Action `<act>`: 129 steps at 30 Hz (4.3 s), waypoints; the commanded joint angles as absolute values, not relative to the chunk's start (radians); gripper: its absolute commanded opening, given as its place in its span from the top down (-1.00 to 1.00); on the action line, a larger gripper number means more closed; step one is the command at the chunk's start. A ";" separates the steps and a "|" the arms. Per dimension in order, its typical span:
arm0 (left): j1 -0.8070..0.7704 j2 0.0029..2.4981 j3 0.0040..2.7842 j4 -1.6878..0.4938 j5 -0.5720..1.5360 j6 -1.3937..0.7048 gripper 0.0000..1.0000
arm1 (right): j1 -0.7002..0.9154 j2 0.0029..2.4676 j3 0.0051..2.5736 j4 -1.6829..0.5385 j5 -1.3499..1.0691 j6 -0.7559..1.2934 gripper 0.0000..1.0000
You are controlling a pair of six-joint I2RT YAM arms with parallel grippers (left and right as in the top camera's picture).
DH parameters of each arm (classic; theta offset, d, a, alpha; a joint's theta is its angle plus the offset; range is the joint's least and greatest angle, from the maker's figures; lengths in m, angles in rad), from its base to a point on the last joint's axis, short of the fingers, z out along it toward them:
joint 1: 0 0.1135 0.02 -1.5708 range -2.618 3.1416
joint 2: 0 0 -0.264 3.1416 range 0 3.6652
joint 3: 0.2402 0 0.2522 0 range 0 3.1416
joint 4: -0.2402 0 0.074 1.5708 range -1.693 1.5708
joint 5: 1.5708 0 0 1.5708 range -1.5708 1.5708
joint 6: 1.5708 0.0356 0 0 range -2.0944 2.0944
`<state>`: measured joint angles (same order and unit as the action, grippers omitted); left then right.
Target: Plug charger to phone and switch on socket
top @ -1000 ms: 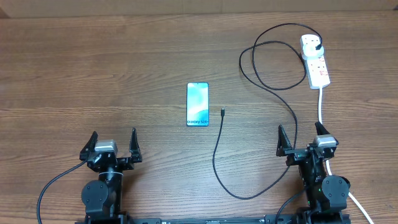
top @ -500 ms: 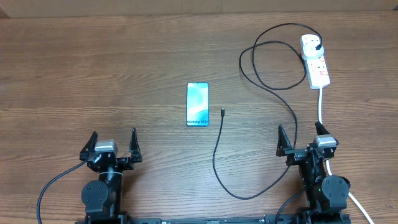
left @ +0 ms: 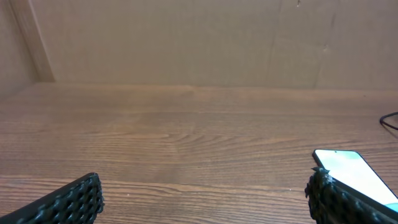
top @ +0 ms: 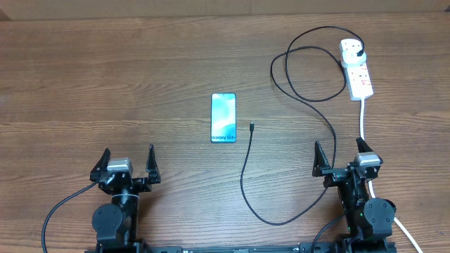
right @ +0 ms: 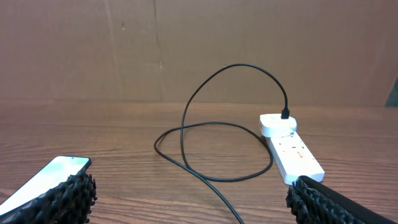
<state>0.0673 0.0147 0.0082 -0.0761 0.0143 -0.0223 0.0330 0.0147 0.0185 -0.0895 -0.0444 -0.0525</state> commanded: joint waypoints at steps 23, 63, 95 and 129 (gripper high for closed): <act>0.065 0.005 0.006 0.590 0.350 -0.484 -0.99 | 0.030 0.003 0.008 -0.081 -0.046 -0.053 -1.00; -0.363 1.431 1.887 -1.317 0.128 -0.208 -1.00 | 0.030 0.003 0.008 -0.081 -0.046 -0.054 -1.00; -0.505 2.050 1.992 -1.337 0.069 -0.520 -1.00 | 0.030 0.003 0.008 -0.081 -0.046 -0.054 -1.00; -0.498 2.179 1.983 -1.224 0.007 -0.614 -1.00 | 0.030 0.003 0.008 -0.081 -0.046 -0.053 -1.00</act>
<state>-0.4969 2.1624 1.9701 -1.2278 0.0143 -0.5861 0.0330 0.0128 0.0185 -0.0887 -0.0456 -0.0521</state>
